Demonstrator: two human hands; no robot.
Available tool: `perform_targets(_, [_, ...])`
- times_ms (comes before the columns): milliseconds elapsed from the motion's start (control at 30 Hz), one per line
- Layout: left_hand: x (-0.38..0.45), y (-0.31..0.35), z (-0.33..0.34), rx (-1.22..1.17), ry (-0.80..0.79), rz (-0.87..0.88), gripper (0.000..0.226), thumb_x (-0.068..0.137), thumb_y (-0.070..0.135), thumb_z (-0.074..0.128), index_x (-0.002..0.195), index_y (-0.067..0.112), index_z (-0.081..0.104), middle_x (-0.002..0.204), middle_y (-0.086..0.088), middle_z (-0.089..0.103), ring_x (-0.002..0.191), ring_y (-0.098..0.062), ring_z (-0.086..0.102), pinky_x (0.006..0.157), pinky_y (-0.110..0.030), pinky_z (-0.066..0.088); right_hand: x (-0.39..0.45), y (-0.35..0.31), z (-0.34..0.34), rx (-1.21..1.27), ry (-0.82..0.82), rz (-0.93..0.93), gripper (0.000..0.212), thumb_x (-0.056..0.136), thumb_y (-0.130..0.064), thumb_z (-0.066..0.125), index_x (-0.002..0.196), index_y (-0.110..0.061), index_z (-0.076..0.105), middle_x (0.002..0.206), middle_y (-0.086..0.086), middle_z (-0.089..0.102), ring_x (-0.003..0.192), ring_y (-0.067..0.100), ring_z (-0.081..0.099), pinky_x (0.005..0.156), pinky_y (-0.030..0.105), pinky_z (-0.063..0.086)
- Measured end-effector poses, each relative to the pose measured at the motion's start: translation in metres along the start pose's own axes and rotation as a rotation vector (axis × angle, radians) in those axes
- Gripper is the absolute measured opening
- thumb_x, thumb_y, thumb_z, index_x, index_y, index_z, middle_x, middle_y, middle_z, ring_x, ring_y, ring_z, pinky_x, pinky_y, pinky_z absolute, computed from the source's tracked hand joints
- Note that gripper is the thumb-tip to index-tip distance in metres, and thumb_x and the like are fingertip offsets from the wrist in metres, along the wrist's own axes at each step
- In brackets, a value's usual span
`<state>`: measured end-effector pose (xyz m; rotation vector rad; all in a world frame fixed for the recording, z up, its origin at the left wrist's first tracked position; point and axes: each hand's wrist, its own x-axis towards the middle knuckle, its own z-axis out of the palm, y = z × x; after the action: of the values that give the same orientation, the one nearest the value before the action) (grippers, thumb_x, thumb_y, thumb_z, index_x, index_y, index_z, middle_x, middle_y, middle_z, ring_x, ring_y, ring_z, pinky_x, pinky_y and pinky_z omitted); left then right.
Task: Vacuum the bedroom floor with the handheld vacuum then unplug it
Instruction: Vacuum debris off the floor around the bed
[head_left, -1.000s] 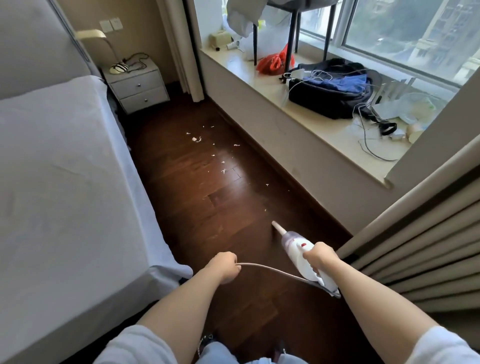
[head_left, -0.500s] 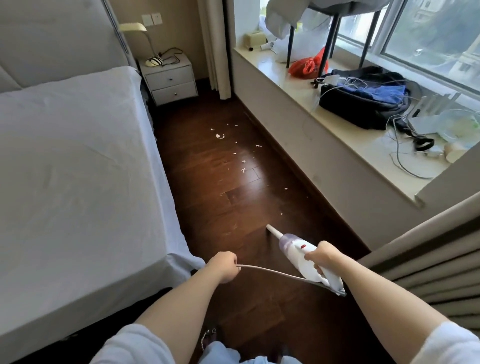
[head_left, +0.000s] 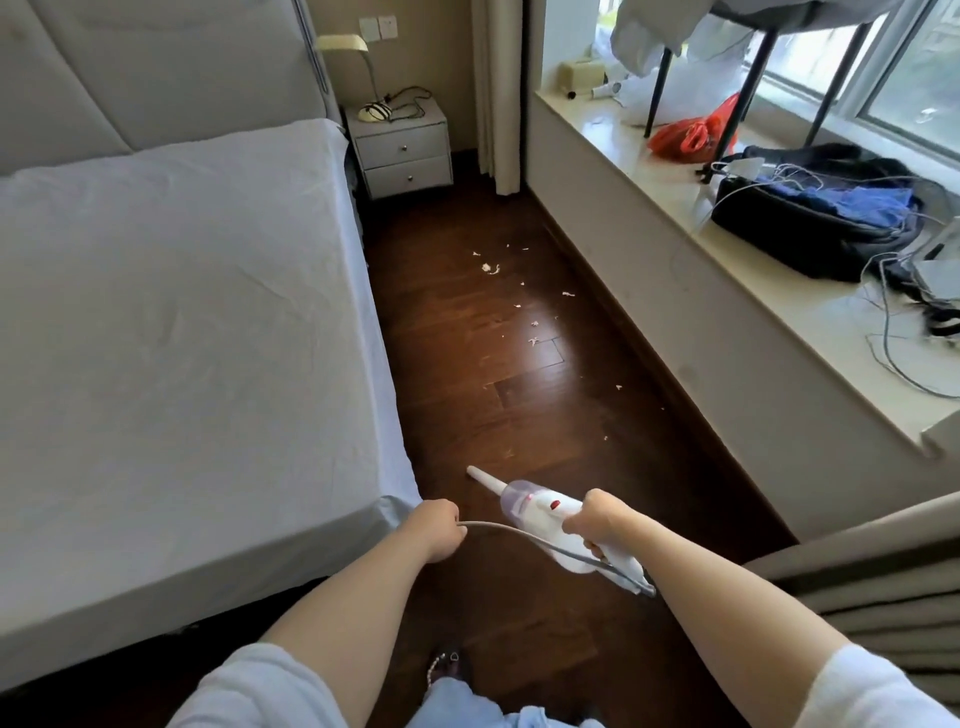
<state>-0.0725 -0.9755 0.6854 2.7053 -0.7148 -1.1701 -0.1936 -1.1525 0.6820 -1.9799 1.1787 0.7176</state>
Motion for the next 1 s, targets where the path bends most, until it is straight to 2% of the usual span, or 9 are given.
perform_targets(67, [0.001,-0.006,-0.004,-0.001,0.010,-0.013,0.026,0.098,0.025,0.045,0.115,0.013,0.061,0.116,-0.007,0.062,0.105,-0.020,0.057,0.080,-0.022,0.039,0.001,-0.007,0.002,-0.034,0.020,0.001,0.040,0.090,-0.029,0.058,0.122,-0.005,0.056,0.110,0.009,0.066,0.096,0.022,0.065,0.080,0.030,0.051])
perform_targets(133, [0.003,-0.009,-0.007,-0.003,0.016,-0.013,0.026,0.098,0.024,0.045,0.116,0.013,0.061,0.116,-0.007,0.061,0.103,-0.018,0.057,0.080,-0.021,0.038,0.003,-0.011,0.001,-0.055,0.050,0.012,0.039,0.091,-0.028,0.057,0.123,-0.005,0.056,0.114,0.010,0.066,0.101,0.023,0.066,0.084,0.030,0.053])
perform_targets(333, [0.006,-0.003,-0.011,-0.008,0.005,0.044,0.027,0.098,0.024,0.046,0.117,0.010,0.059,0.116,-0.009,0.061,0.106,-0.022,0.059,0.086,-0.026,0.044,0.009,-0.015,-0.007,-0.074,0.123,0.074,0.042,0.094,-0.028,0.058,0.130,-0.009,0.052,0.119,0.009,0.061,0.096,0.018,0.061,0.077,0.023,0.052])
perform_targets(433, [0.006,-0.003,-0.014,-0.002,0.006,0.063,0.026,0.097,0.023,0.047,0.114,0.008,0.059,0.115,-0.010,0.061,0.105,-0.023,0.059,0.082,-0.025,0.043,0.013,-0.010,-0.012,-0.083,0.105,0.132,0.047,0.095,-0.029,0.057,0.136,-0.010,0.047,0.129,0.007,0.056,0.115,0.018,0.056,0.097,0.024,0.048])
perform_targets(500, [0.006,-0.006,-0.017,-0.016,0.003,0.068,0.024,0.097,0.022,0.048,0.114,0.008,0.060,0.115,-0.010,0.061,0.105,-0.023,0.059,0.086,-0.026,0.045,0.014,-0.007,-0.014,-0.040,0.100,0.177,0.048,0.096,-0.030,0.055,0.138,-0.010,0.044,0.131,0.006,0.053,0.120,0.016,0.052,0.101,0.023,0.043])
perform_targets(633, [0.007,-0.013,-0.021,-0.026,-0.010,0.059,0.024,0.096,0.022,0.051,0.111,0.007,0.060,0.115,-0.011,0.062,0.106,-0.023,0.059,0.088,-0.029,0.046,0.020,-0.007,-0.013,0.006,0.078,0.202,0.046,0.095,-0.025,0.055,0.135,-0.003,0.045,0.125,0.012,0.058,0.103,0.020,0.057,0.080,0.026,0.045])
perform_targets(733, [0.010,-0.020,-0.024,-0.029,-0.010,0.058,0.024,0.097,0.023,0.050,0.110,0.007,0.060,0.115,-0.010,0.061,0.106,-0.023,0.058,0.083,-0.025,0.043,0.021,-0.013,-0.011,0.062,0.083,0.216,0.047,0.092,-0.028,0.060,0.130,-0.003,0.047,0.117,0.014,0.062,0.103,0.025,0.063,0.074,0.027,0.048])
perform_targets(833, [0.014,-0.025,-0.027,-0.023,-0.007,0.057,0.024,0.097,0.023,0.049,0.112,0.007,0.060,0.115,-0.010,0.061,0.106,-0.022,0.058,0.080,-0.023,0.041,0.021,-0.019,-0.009,0.099,0.110,0.180,0.045,0.089,-0.029,0.064,0.124,-0.004,0.049,0.105,0.013,0.064,0.091,0.024,0.064,0.066,0.027,0.048])
perform_targets(1000, [0.021,-0.028,-0.034,-0.007,-0.008,0.061,0.025,0.098,0.021,0.046,0.116,0.008,0.058,0.117,-0.011,0.060,0.108,-0.023,0.058,0.089,-0.026,0.045,0.019,-0.035,-0.004,0.073,0.077,0.126,0.039,0.089,-0.031,0.063,0.117,-0.006,0.054,0.088,0.008,0.062,0.070,0.016,0.060,0.055,0.022,0.044])
